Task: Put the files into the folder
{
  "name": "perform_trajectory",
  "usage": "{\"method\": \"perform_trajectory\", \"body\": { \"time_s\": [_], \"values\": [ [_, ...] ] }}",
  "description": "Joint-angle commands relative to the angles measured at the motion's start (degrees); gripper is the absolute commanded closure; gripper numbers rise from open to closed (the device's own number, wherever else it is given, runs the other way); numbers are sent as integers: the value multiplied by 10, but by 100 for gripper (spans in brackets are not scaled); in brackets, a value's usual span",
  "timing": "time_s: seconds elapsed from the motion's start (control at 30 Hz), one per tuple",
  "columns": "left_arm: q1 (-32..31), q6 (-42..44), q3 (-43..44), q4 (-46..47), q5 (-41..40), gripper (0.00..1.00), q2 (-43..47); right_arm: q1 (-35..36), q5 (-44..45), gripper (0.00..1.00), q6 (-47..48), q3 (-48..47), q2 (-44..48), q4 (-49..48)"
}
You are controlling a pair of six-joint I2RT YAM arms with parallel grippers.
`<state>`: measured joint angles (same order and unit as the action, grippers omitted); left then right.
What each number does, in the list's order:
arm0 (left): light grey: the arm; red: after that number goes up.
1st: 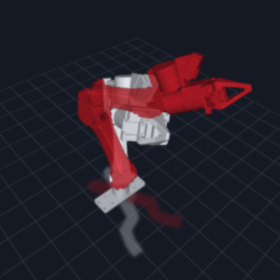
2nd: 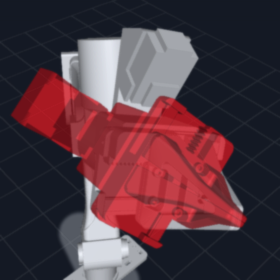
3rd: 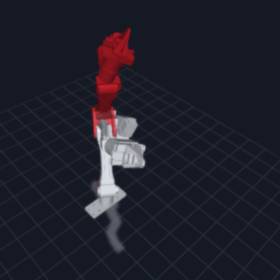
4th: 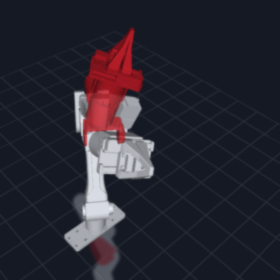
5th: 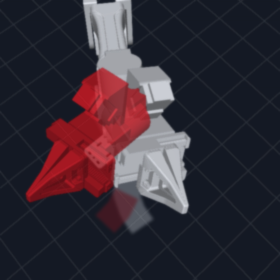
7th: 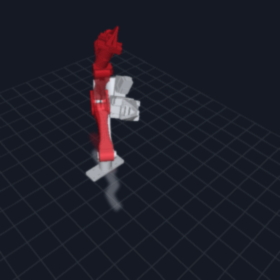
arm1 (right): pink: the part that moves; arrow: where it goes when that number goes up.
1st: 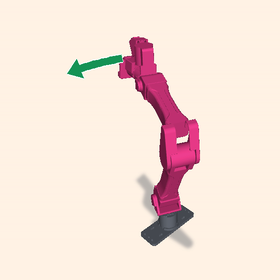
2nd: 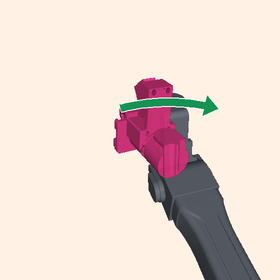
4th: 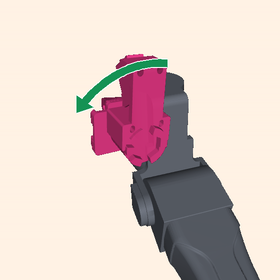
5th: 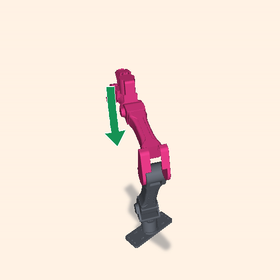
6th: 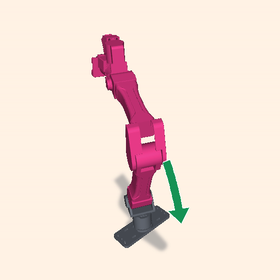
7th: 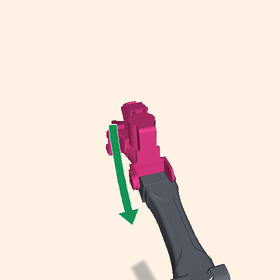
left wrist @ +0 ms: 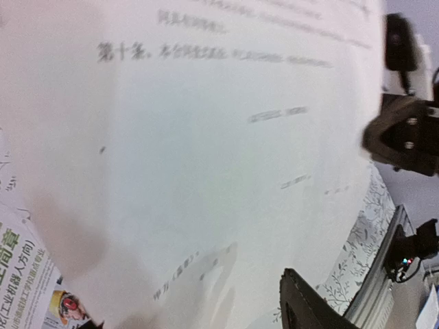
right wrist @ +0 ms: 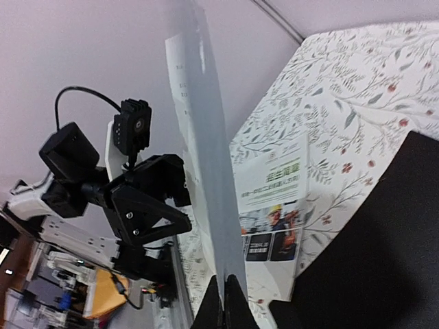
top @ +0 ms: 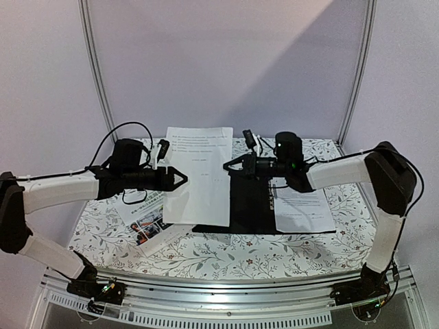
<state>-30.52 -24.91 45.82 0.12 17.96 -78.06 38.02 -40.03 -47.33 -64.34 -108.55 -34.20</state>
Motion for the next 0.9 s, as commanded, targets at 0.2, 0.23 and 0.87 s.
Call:
{"method": "perform_trajectory", "body": {
  "time_s": [0.2, 0.23, 0.87],
  "values": [
    [-48, -76, 173, -31, -44, 41, -205, -102, 58, 100, 196, -19, 135, 477],
    [-58, -74, 195, -38, -45, 41, -225, -111, 63, 100, 203, -20, 150, 511],
    [-82, -48, 241, -121, -14, 44, -361, -301, 198, 100, 385, -102, 192, 870]
  ]
}}
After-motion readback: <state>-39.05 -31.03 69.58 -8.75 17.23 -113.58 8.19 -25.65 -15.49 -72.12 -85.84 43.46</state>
